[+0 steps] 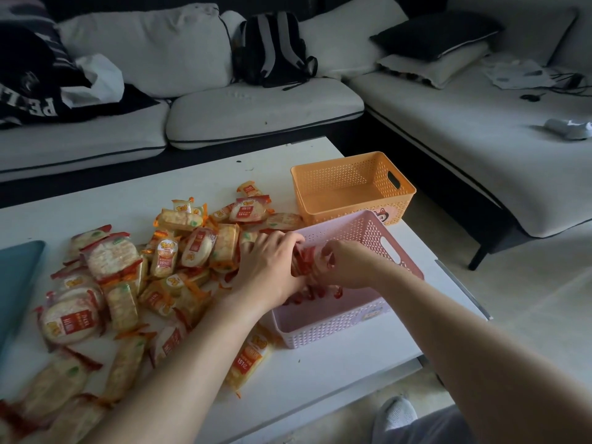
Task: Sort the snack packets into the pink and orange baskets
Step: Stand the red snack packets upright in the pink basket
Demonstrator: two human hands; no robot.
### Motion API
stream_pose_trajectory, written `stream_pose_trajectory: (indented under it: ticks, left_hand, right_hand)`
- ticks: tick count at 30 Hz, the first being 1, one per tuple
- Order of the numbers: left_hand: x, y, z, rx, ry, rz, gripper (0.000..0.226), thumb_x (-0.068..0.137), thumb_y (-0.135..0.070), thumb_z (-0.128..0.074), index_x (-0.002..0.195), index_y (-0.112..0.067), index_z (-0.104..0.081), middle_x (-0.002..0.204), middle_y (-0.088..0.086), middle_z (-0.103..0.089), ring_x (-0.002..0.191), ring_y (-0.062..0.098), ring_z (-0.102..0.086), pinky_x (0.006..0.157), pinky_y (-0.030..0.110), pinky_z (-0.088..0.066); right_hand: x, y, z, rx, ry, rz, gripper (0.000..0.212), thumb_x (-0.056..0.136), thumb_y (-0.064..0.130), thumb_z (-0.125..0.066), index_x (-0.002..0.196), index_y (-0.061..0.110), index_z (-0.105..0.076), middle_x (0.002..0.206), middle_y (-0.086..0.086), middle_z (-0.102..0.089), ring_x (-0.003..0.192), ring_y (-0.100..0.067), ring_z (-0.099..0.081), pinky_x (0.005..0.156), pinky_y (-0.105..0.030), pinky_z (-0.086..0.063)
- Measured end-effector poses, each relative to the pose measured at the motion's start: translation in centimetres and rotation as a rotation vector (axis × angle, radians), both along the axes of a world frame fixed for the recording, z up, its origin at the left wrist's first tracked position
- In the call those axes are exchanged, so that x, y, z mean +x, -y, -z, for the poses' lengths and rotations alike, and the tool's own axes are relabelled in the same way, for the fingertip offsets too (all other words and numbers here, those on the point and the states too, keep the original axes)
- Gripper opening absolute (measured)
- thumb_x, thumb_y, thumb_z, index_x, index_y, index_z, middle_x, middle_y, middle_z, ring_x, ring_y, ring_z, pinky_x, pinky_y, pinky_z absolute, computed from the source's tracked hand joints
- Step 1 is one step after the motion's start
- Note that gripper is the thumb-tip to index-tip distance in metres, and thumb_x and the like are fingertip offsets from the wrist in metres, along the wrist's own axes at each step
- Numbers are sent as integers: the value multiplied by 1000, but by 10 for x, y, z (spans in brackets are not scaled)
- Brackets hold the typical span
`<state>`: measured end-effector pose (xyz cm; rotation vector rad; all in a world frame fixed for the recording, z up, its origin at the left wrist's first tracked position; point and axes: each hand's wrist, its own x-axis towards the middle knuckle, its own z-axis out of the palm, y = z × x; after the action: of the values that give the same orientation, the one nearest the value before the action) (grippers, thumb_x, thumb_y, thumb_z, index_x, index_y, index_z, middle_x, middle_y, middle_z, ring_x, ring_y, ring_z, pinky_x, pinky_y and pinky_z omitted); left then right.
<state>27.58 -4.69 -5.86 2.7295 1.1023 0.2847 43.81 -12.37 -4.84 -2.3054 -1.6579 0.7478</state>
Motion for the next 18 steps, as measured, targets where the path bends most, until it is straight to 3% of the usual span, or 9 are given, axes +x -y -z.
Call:
stream_pose_trajectory:
  ticks: [2,5,7,9,14,18]
  left_hand:
    - [-1,-1,-2,-26,32,11,72,78,-56,-75,140,-34,-45,139,-8,-48,130,22,-41,106,41,-32]
    - [-6,0,-5,-53,80,-3,81,73,-65,-76,141,-32,-47,140,-7,-45,130,22,-36,108,36,-29]
    - [-13,1,-5,-43,125,-68,78,72,-62,-78,137,-31,-50,136,-5,-44,127,22,-38,107,34,-29]
    - [-21,3,-4,-71,183,-156,68,71,-56,-79,129,-30,-54,128,-3,-42,123,23,-39,102,34,-33]
    - [-24,7,-6,-218,190,-232,64,75,-55,-80,125,-26,-55,124,-5,-35,111,15,-50,81,27,-43]
    - [-18,8,-13,-248,92,-231,74,75,-60,-78,135,-25,-50,129,-5,-35,115,15,-51,83,31,-47]
  right_hand:
    - [3,1,0,49,-16,41,34,90,41,-59,70,14,-65,78,-10,-71,73,-26,-67,61,-29,-49]
    - [9,3,1,137,-71,85,46,91,40,-60,54,15,-59,52,1,-63,46,-11,-57,47,-20,-39]
    - [8,5,2,184,-95,82,35,90,37,-66,63,14,-64,57,1,-67,50,-11,-61,48,-21,-43]
    - [4,7,2,189,-103,106,17,84,30,-73,80,17,-62,75,0,-71,61,-13,-63,51,-23,-46]
    - [-10,10,4,135,-115,78,21,86,25,-70,100,14,-59,86,-1,-66,64,-11,-59,53,-21,-47]
    - [-8,8,8,-4,-4,29,32,89,27,-68,111,6,-62,104,-11,-70,87,-24,-62,68,-29,-46]
